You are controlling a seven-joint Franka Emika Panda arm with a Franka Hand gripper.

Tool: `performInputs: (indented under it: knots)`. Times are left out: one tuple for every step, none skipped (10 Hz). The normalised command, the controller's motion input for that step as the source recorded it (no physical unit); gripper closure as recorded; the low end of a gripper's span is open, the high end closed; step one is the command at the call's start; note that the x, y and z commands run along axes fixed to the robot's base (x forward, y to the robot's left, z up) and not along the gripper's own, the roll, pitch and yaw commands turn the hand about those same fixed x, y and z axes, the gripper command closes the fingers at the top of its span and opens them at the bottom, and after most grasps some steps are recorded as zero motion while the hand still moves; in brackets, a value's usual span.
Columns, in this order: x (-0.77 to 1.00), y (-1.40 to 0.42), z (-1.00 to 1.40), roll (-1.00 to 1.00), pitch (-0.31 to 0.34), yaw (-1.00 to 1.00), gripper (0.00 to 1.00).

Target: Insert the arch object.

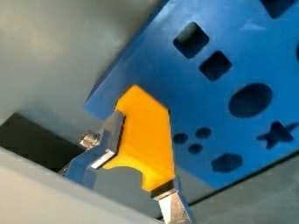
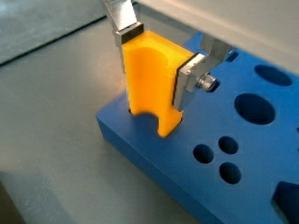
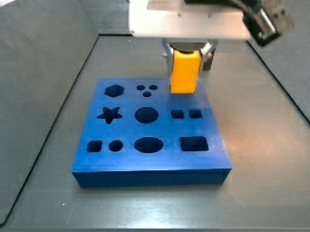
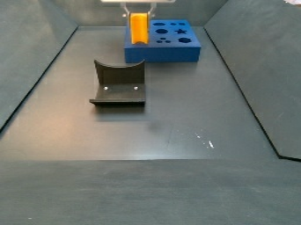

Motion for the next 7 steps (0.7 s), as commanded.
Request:
performInputs:
  knots:
    - [0.39, -0.03, -0.52, 0.11, 0.0, -0.01, 1.0]
    - [0.33, -0.05, -0.49, 0.1, 0.0, -0.01, 1.0]
    - [0.22, -0.05, -0.45, 0.07, 0.0, -0.03, 1.0]
    - [0.09, -0.02, -0.43, 0.05, -0.02, -0.01, 1.0]
    - [0.0, 0.0, -0.12, 0.0, -0.011, -0.08, 1.0]
    - [0.0, 0.0, 0.0, -0.03, -0.043, 0.0, 1.0]
    - [0.0, 0.0, 0.0, 0.02, -0.01, 0.0, 1.0]
